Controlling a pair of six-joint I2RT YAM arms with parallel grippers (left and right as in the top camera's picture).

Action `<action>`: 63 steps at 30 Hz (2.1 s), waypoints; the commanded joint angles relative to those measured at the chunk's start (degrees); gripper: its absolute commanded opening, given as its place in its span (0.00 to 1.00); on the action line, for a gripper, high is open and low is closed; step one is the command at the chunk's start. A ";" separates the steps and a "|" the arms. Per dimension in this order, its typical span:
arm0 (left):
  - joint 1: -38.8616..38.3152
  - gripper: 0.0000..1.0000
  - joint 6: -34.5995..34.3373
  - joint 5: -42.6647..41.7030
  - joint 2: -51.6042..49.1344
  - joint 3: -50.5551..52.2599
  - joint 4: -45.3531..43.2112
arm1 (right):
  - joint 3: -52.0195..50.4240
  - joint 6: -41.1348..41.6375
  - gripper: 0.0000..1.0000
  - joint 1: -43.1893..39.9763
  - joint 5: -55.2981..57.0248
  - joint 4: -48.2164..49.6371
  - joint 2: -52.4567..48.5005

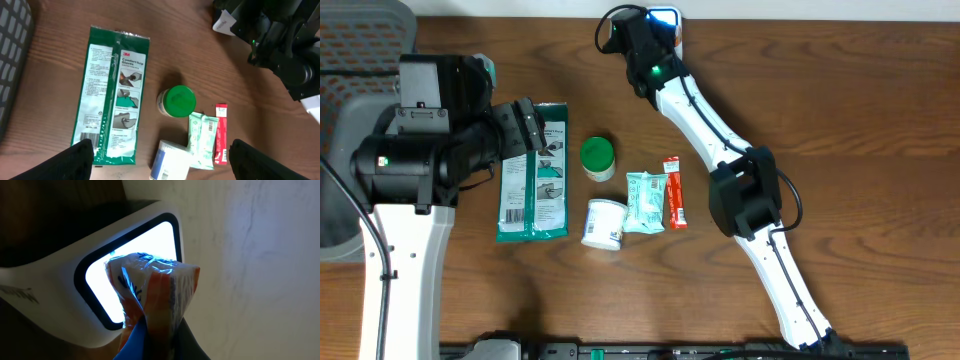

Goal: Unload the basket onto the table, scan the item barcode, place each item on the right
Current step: 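Hold the tissue pack's barcode against the scanner window, then carry the tissue pack to the right side and set it down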

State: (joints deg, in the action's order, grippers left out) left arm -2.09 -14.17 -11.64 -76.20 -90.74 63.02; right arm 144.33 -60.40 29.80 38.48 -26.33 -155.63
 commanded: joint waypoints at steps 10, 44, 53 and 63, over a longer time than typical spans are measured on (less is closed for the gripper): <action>-0.13 0.86 -0.09 0.37 0.22 0.22 0.15 | 0.66 1.44 0.01 -0.66 -0.11 0.50 -0.31; -0.13 0.86 -0.09 0.37 0.22 0.22 0.15 | -5.46 60.59 0.01 -28.74 -30.64 -70.99 31.45; -0.13 0.86 -0.09 0.37 0.22 0.22 0.15 | -29.16 60.81 0.01 -46.05 -31.15 -65.61 31.45; -0.13 0.86 -0.09 0.37 0.22 0.22 0.15 | -45.31 52.26 0.01 -60.35 -25.94 -44.72 31.45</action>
State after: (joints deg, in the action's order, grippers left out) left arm -2.11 -14.17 -11.64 -76.20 -90.72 63.02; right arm 101.21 -2.74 -28.49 12.23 -72.86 -123.96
